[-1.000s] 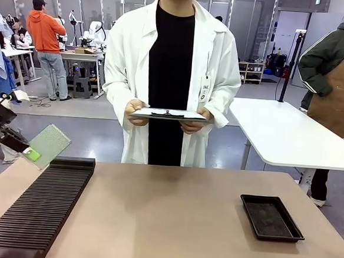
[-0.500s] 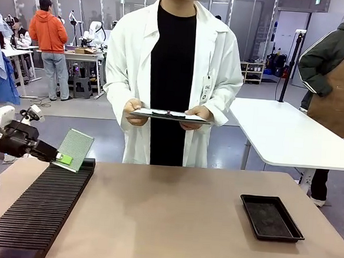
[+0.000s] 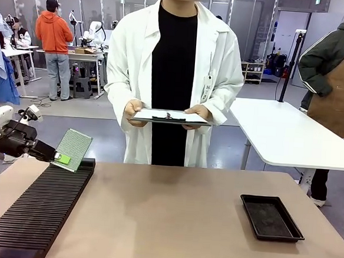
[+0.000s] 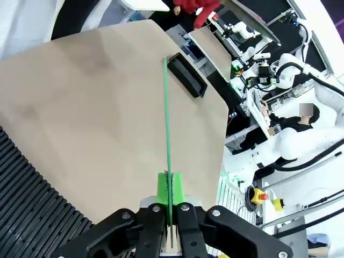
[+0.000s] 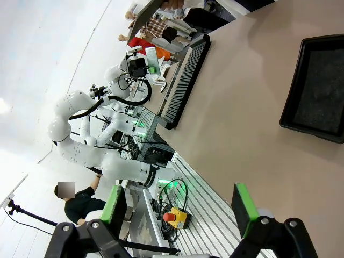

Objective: Inspect the PCB.
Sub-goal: Pick up the Blank PCB and present it to the human.

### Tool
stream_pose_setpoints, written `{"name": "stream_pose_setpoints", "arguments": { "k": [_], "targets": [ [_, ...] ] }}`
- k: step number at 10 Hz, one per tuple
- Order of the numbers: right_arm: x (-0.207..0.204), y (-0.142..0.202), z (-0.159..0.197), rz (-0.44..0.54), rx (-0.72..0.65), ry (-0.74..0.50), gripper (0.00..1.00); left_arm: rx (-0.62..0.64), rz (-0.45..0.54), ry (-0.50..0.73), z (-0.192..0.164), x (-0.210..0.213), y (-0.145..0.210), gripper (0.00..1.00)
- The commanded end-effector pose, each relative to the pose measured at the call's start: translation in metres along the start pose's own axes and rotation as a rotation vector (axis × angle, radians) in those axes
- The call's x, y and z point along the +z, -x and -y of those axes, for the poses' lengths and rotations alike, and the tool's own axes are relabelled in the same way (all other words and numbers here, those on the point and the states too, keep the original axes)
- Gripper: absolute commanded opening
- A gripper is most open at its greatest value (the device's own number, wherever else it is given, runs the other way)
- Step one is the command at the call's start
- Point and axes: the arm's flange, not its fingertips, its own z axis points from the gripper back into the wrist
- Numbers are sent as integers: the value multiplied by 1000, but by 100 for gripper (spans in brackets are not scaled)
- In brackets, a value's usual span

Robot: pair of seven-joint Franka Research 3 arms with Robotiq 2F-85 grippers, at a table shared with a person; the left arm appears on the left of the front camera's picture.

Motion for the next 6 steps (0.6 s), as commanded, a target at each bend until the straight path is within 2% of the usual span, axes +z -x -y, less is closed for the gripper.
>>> {"name": "stream_pose_setpoints", "arguments": {
  "k": [1,2,3,4,5,6],
  "targets": [
    [1,-1,1,11,17,-9,100,188,85,-27,-1,-2,-13,3],
    [1,-1,1,11,17,-9,100,328,106,58,-5,-10,-23,3],
    [1,-1,1,11,17,-9,100,440,136,61,-10,-19,-31,3],
    [1,-1,1,11,17,-9,100,531,136,92,-14,-28,-36,3],
    [1,-1,1,11,17,-9,100,611,148,174,-17,-36,-41,3],
    [1,-1,1,11,17,-9,100,655,175,234,-21,-45,-46,3]
  ]
}}
